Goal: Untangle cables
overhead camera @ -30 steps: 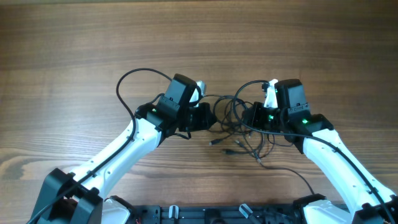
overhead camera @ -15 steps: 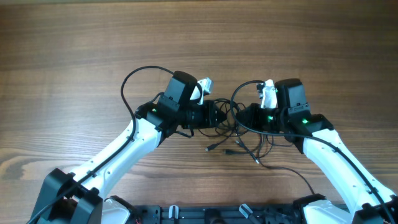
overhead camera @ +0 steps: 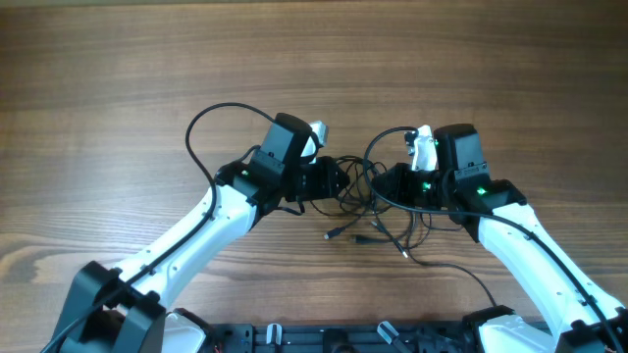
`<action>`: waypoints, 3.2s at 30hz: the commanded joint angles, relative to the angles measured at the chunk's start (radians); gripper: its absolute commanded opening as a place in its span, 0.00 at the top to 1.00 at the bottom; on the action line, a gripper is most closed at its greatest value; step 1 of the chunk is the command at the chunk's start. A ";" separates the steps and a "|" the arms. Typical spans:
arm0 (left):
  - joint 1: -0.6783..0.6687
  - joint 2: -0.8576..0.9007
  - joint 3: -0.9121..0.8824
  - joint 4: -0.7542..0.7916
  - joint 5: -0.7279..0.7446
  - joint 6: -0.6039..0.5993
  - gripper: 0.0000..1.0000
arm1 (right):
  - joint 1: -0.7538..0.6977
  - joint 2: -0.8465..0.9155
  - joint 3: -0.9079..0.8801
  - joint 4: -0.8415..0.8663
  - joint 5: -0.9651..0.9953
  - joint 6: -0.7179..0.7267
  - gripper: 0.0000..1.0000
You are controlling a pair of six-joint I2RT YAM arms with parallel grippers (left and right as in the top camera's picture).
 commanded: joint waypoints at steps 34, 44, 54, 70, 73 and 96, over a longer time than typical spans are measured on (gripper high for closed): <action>-0.044 0.053 -0.003 0.204 0.150 0.004 0.96 | 0.002 0.007 0.002 -0.014 -0.017 -0.026 0.56; -0.044 0.053 -0.003 0.254 0.273 0.002 0.96 | 0.003 0.034 0.002 -0.011 0.068 -0.040 0.96; -0.035 0.053 -0.003 -0.161 -0.233 0.005 0.96 | 0.002 0.044 0.002 -0.142 0.367 0.061 0.96; -0.035 0.053 -0.003 -0.100 -0.107 0.005 0.96 | 0.002 0.044 0.002 -0.213 0.560 0.195 0.67; -0.038 0.053 -0.003 -0.080 -0.090 0.005 0.96 | 0.002 0.044 0.002 -0.123 0.566 0.163 0.53; -0.038 0.053 -0.003 -0.082 -0.090 0.005 0.96 | 0.002 0.279 0.002 0.051 0.140 -0.120 0.87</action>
